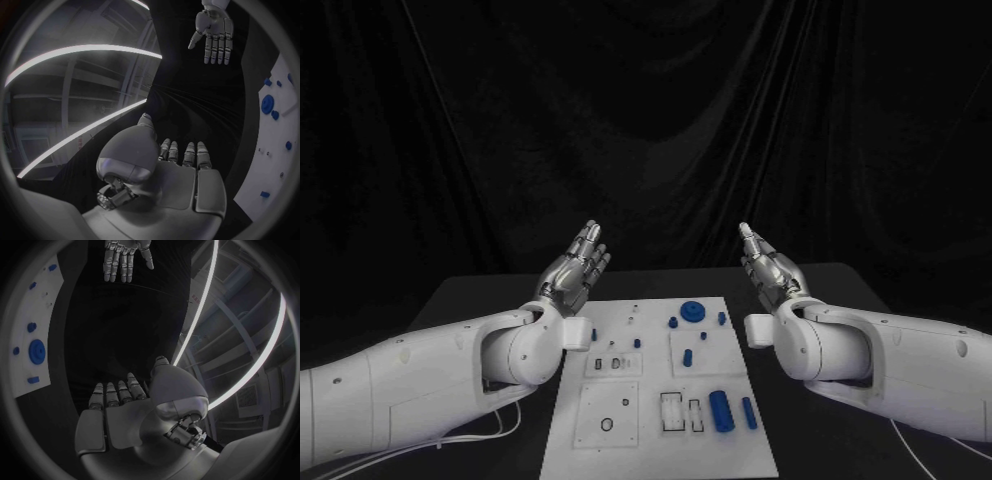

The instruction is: Assemble the parts on the task board

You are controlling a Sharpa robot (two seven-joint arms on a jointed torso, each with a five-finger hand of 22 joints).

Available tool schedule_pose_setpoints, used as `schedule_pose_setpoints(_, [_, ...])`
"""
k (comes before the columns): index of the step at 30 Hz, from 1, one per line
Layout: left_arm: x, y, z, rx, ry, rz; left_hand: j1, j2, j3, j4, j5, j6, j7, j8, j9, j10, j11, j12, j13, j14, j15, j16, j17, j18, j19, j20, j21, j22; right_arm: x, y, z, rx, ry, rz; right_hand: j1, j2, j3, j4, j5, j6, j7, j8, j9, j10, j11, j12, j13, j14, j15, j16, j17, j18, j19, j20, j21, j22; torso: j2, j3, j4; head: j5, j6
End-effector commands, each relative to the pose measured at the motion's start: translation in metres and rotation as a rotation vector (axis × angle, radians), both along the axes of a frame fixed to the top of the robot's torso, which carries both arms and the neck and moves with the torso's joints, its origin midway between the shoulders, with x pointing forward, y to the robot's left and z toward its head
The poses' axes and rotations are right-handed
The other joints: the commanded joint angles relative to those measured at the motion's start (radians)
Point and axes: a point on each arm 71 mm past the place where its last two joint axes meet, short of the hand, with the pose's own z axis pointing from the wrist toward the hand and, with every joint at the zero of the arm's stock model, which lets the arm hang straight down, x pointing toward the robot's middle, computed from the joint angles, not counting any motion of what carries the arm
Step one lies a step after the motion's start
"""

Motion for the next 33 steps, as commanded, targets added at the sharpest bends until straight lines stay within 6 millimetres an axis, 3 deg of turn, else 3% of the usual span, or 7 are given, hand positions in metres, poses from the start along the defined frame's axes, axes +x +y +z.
schedule_pose_setpoints(1, [-0.002, -0.004, 0.009, -0.087, -0.108, -0.078, 0.014, 0.001, 0.002, 0.000, 0.008, 0.008, 0.003, 0.006, 0.001, 0.000, 0.000, -0.007, -0.001, 0.001, -0.133, -0.004, -0.001, 0.018, 0.000, 0.008, -0.003, -0.001, 0.000, 0.005, 0.001, 0.052, 0.005, 0.074, 0.011, -0.003, -0.008, -0.001, 0.007, 0.019, 0.033, 0.006, 0.002, 0.004, 0.025, 0.013, 0.003, 0.000, 0.000, -0.004, -0.001, -0.003, 0.000, 0.036, -0.004, -0.002, -0.001, 0.0000, -0.0002, 0.003, -0.014])
schedule_pose_setpoints(6, [-0.003, 0.000, 0.010, -0.052, -0.126, -0.080, 0.072, 0.001, 0.022, -0.009, 0.103, 0.057, 0.030, 0.015, 0.009, 0.000, 0.053, -0.007, -0.001, 0.001, -0.031, -0.004, -0.001, 0.026, 0.000, 0.104, -0.003, -0.001, 0.001, 0.004, 0.003, 0.048, -0.027, 0.111, 0.024, -0.013, -0.009, -0.001, 0.012, 0.037, 0.025, 0.005, 0.002, 0.015, 0.074, 0.055, 0.008, 0.015, 0.103, 0.020, 0.008, -0.015, 0.030, 0.128, 0.018, 0.013, 0.000, 0.0003, -0.0007, 0.005, -0.030])
schedule_pose_setpoints(7, [-0.003, 0.002, 0.010, -0.037, -0.132, -0.074, 0.180, -0.019, 0.062, -0.065, 0.277, 0.125, 0.017, 0.034, 0.018, 0.000, 0.146, -0.007, -0.001, 0.006, 0.058, 0.004, 0.004, 0.033, 0.029, 0.213, 0.023, 0.017, 0.001, 0.003, 0.004, 0.045, -0.037, 0.120, 0.032, -0.018, -0.006, -0.002, 0.014, 0.056, 0.041, 0.008, 0.005, 0.025, 0.094, 0.080, 0.012, 0.036, 0.144, 0.042, 0.015, -0.007, 0.075, 0.181, 0.044, 0.028, 0.000, 0.0003, -0.0004, 0.005, -0.034])
schedule_pose_setpoints(9, [-0.003, 0.005, 0.010, -0.001, -0.148, -0.064, 0.246, -0.054, 0.081, -0.053, 0.354, 0.210, 0.048, 0.055, 0.026, 0.103, 0.233, 0.095, 0.047, 0.105, 0.101, 0.109, 0.049, 0.034, 0.167, 0.287, 0.113, 0.065, 0.001, 0.000, 0.008, 0.037, -0.063, 0.143, 0.058, -0.032, -0.001, -0.005, 0.019, 0.122, 0.081, 0.023, 0.017, 0.054, 0.132, 0.147, 0.022, 0.114, 0.196, 0.105, 0.033, 0.014, 0.249, 0.274, 0.135, 0.073, 0.000, -0.0002, 0.0000, 0.006, -0.038])
schedule_pose_setpoints(13, [-0.005, 0.013, 0.012, 0.060, -0.190, -0.052, 0.324, -0.093, 0.115, -0.011, 0.408, 0.341, 0.118, 0.076, 0.036, 0.257, 0.324, 0.334, 0.101, 0.239, 0.141, 0.245, 0.071, 0.035, 0.366, 0.306, 0.216, 0.105, 0.004, -0.005, 0.022, 0.001, -0.117, 0.205, 0.148, -0.048, 0.021, -0.038, 0.060, 0.333, 0.149, 0.080, 0.062, 0.241, 0.207, 0.403, 0.062, 0.545, 0.237, 0.352, 0.111, 0.011, 0.665, 0.272, 0.329, 0.151, 0.000, 0.0001, -0.0002, 0.010, -0.057])
schedule_pose_setpoints(28, [-0.031, 0.050, 0.037, 0.221, -0.424, -0.081, 0.378, -0.166, 0.219, 0.000, 0.539, 0.718, 0.292, 0.113, 0.055, 0.597, 0.445, 0.572, 0.092, 0.674, 0.214, 0.538, 0.091, 0.028, 0.653, 0.307, 0.377, 0.152, 0.024, 0.003, 0.112, -0.618, -0.278, 0.463, 0.426, -0.079, 0.059, -0.206, 0.115, 0.542, 0.185, 0.101, 0.125, 0.597, 0.225, 0.549, 0.059, 1.087, 0.104, 0.453, 0.144, 0.025, 1.127, 0.155, 0.515, 0.197, 0.014, -0.0039, 0.0093, 0.038, -0.170])
schedule_pose_setpoints(33, [-0.035, 0.056, 0.050, 0.230, -0.452, -0.083, 0.375, -0.172, 0.228, -0.001, 0.546, 0.722, 0.303, 0.105, 0.054, 0.603, 0.451, 0.566, 0.080, 0.669, 0.215, 0.537, 0.080, 0.026, 0.668, 0.307, 0.383, 0.153, 0.029, 0.014, 0.123, -1.123, -0.416, 0.545, 0.487, -0.086, 0.107, -0.230, -0.050, 0.596, 0.172, 0.096, 0.126, 0.700, 0.185, 0.480, 0.052, 1.264, 0.047, 0.484, 0.177, 0.026, 1.259, 0.104, 0.595, 0.241, 0.053, -0.0104, 0.0253, 0.038, -0.166])
